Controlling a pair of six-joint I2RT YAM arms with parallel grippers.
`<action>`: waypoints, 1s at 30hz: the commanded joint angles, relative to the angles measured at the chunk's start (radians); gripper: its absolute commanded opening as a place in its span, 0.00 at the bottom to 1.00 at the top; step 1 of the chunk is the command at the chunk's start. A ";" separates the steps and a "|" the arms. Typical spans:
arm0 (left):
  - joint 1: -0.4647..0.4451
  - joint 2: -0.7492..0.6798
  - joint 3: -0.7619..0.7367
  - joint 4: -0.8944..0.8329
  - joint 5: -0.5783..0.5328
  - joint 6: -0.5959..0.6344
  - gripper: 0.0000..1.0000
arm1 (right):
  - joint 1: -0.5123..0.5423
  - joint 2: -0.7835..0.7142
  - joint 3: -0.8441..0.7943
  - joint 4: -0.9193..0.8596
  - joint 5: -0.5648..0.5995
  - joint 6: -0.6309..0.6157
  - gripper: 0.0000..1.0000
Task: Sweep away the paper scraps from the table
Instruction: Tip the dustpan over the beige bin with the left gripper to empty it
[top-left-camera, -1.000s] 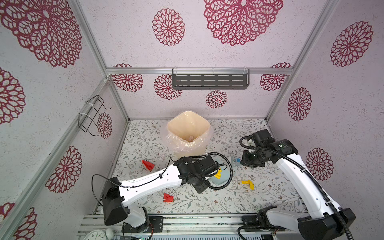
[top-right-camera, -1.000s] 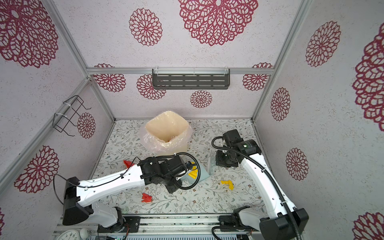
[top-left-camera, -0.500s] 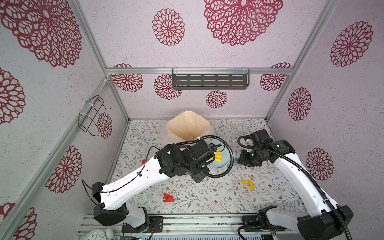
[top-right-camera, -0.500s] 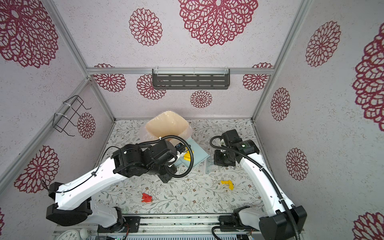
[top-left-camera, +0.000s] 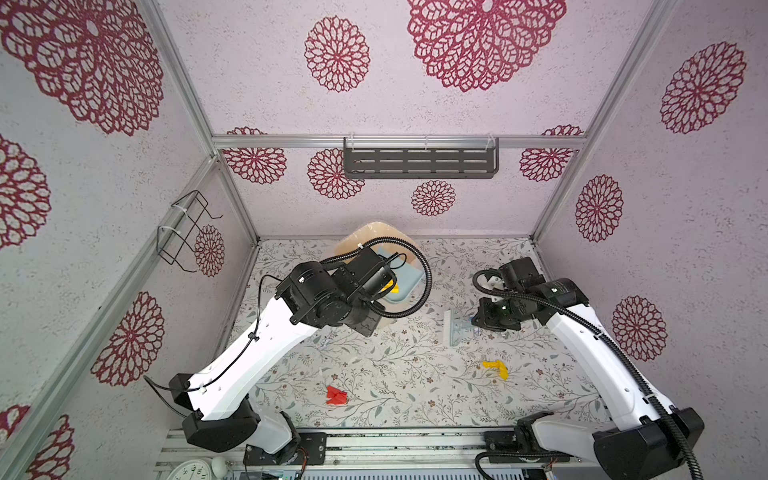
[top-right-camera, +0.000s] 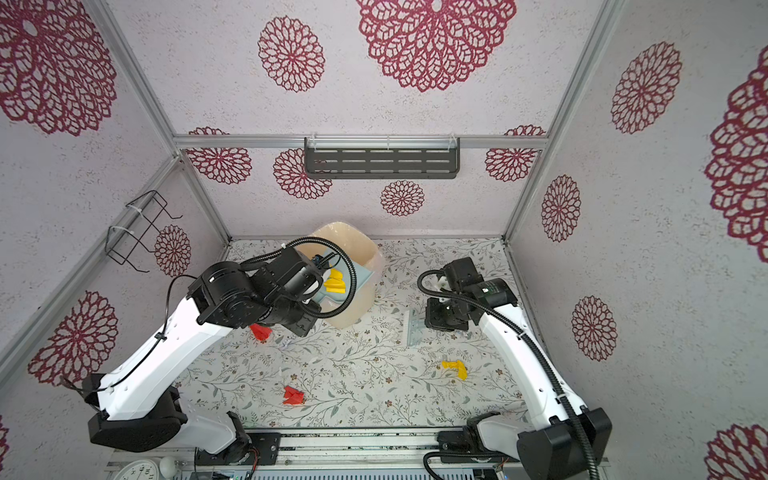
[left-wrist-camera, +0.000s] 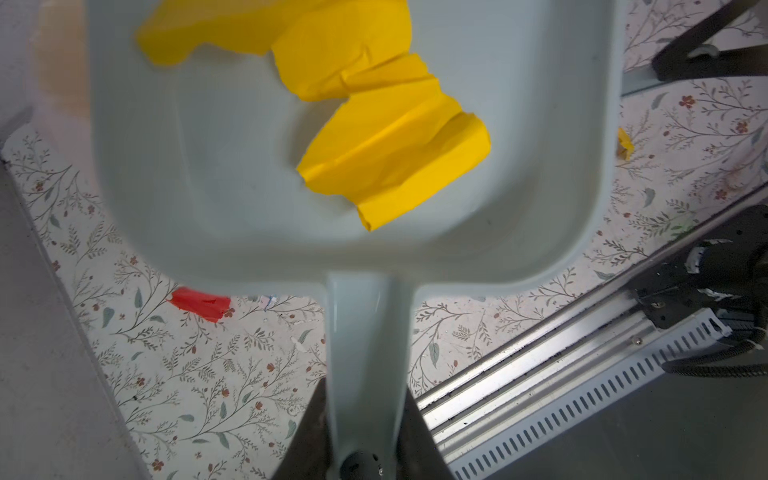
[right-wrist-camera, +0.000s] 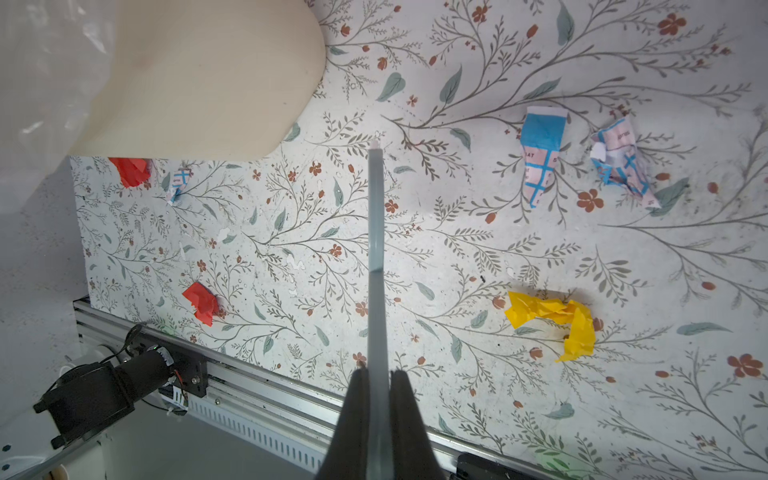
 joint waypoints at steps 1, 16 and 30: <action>0.053 -0.004 0.041 -0.034 -0.056 0.016 0.00 | -0.006 -0.012 -0.004 0.034 -0.043 0.003 0.00; 0.305 0.082 0.145 -0.031 -0.151 0.133 0.00 | -0.006 -0.015 -0.010 0.033 -0.067 0.003 0.00; 0.287 0.261 0.204 0.059 -0.367 0.370 0.00 | -0.006 -0.076 -0.069 0.005 -0.079 0.046 0.00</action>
